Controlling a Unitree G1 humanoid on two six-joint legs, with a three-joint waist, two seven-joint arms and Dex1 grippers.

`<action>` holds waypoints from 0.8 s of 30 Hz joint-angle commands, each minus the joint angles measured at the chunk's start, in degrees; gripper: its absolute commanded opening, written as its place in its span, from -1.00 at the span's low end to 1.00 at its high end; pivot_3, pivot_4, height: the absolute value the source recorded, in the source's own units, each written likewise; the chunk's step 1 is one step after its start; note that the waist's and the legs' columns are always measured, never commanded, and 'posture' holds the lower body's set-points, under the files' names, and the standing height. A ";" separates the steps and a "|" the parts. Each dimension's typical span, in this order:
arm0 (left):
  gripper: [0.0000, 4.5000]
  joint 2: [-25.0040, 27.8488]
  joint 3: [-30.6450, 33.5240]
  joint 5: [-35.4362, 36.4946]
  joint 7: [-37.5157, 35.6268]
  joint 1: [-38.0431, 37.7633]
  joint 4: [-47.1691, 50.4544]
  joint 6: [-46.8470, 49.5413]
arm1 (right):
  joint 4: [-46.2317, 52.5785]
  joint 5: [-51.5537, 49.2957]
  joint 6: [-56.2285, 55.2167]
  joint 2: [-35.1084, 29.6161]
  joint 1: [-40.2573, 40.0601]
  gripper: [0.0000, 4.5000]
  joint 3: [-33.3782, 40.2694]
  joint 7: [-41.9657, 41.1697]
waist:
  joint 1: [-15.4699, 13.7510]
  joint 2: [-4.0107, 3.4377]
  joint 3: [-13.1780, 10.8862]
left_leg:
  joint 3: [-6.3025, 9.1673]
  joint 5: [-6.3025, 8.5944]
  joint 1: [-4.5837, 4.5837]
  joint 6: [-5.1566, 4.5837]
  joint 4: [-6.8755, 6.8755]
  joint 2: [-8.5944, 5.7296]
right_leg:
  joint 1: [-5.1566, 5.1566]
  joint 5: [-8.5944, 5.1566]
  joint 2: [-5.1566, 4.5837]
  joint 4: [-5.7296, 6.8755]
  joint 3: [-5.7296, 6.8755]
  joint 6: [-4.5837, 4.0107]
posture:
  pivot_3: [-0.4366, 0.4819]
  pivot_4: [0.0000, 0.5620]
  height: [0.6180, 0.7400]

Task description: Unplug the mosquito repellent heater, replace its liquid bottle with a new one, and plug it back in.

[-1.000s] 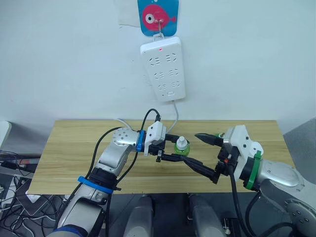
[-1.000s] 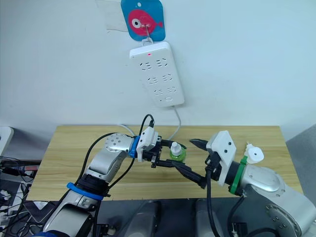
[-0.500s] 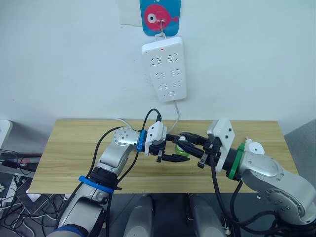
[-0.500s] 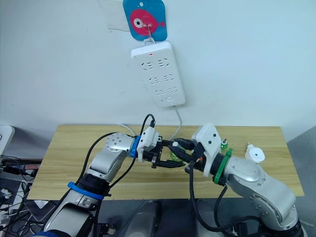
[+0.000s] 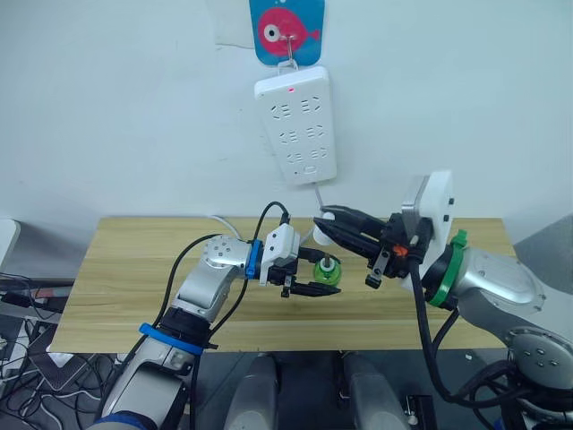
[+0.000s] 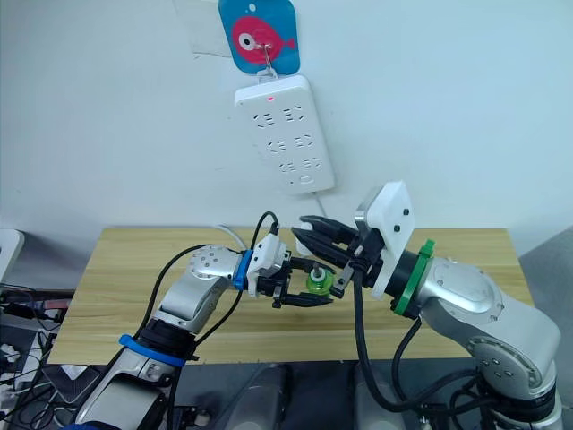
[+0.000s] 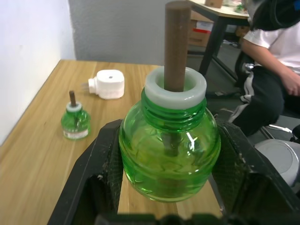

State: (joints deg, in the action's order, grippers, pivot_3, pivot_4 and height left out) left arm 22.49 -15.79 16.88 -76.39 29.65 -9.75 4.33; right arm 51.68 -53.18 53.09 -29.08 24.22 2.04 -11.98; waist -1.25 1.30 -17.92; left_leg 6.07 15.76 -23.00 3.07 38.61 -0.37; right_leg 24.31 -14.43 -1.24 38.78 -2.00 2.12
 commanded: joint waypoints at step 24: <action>0.01 5.71 1.51 -0.14 3.59 -7.99 7.36 -1.35 | -61.51 49.08 -55.37 17.31 -13.93 -0.86 -12.13 2.01 | 0.11 -0.01 0.00 | -0.48 -0.03 0.18 0.05 -0.52 0.02 | 0.25 0.00 0.05 -0.02 -0.35 -0.02 | 0.38 0.05 1.00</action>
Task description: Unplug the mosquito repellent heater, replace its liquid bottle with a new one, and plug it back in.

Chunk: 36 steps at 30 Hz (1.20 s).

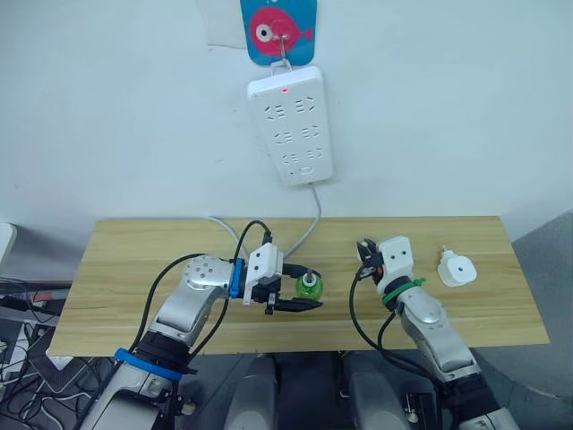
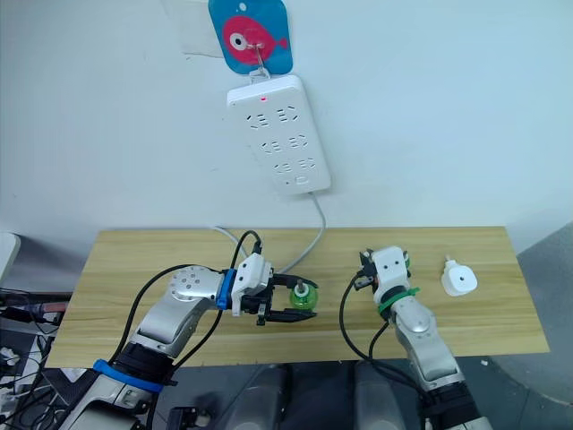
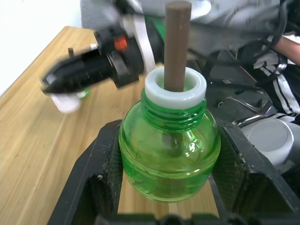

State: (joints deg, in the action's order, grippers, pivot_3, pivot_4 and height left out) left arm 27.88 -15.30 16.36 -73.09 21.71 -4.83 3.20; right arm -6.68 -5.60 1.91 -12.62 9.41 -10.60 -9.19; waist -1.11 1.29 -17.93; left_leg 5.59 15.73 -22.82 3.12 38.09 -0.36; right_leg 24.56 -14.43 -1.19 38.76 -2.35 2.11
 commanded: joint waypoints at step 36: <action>0.01 0.56 1.18 -1.42 3.60 1.36 -1.19 -0.75 | -0.92 5.32 -7.87 2.00 -6.83 0.99 4.91 -5.62 | -0.22 -0.04 -0.03 | 0.02 0.00 0.01 0.00 -0.01 -0.03 | 0.01 -0.01 0.01 0.07 0.00 0.00 | 0.37 0.13 1.00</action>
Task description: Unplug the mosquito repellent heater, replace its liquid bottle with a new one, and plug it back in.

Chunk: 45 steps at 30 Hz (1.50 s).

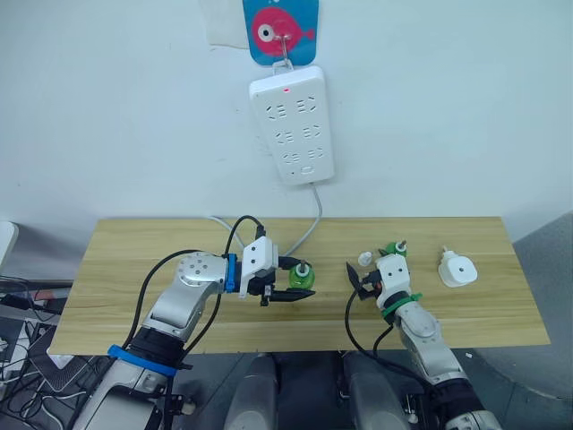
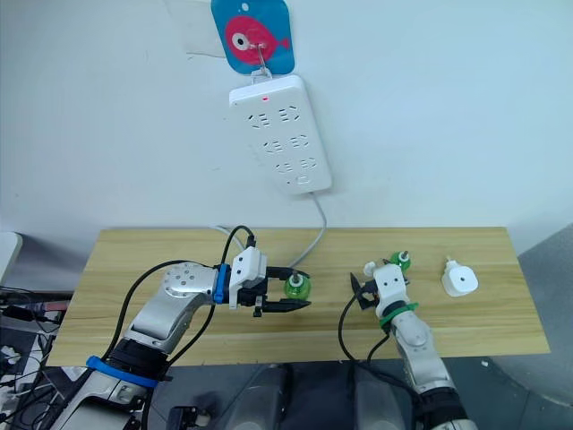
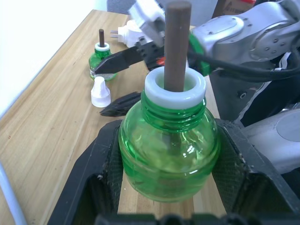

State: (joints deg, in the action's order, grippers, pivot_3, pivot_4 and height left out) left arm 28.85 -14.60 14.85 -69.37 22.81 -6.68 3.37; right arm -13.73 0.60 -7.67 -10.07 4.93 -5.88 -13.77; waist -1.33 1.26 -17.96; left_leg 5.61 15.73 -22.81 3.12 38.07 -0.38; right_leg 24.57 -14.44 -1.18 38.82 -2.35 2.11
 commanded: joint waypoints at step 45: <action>0.01 -6.09 0.59 0.05 -3.89 5.46 -6.17 -8.60 | 50.04 -21.56 44.05 -11.44 1.97 -0.01 -10.08 -12.32 | 0.01 -0.04 -0.05 | 0.24 -0.02 -0.07 0.03 0.05 -0.02 | -0.13 0.00 -0.07 -0.19 0.21 0.01 | 0.32 -0.01 1.00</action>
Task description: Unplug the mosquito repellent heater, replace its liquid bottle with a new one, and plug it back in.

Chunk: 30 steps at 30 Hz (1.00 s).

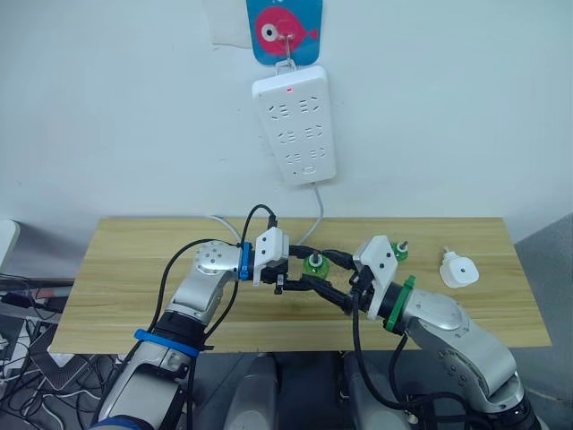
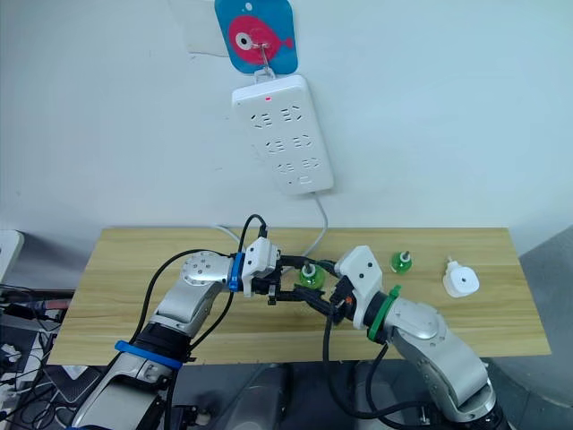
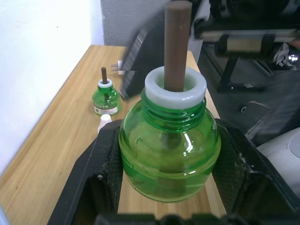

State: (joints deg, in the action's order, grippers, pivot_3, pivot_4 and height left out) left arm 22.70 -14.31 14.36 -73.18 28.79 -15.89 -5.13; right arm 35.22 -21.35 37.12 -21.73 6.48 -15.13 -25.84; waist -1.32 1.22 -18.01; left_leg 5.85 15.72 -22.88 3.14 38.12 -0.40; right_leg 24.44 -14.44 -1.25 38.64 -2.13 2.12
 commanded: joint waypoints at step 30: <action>0.99 -5.32 5.96 7.98 9.92 -8.32 17.75 6.95 | 11.58 -29.46 17.62 14.16 -2.75 -0.63 28.01 22.17 | 0.02 0.00 0.00 | 0.32 -0.01 0.01 0.01 0.01 0.08 | 0.00 0.00 -0.09 0.08 -0.04 -0.01 | 0.23 0.05 1.00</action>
State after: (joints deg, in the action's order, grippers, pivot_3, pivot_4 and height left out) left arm 18.31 -8.91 21.30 -64.85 21.13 -2.07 3.47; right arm 44.01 -42.23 52.31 -8.93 4.29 8.45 -8.76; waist -1.30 1.22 -18.01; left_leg 6.18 15.71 -22.87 3.15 38.13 -0.32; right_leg 24.42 -14.43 -1.41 38.71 -2.20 2.11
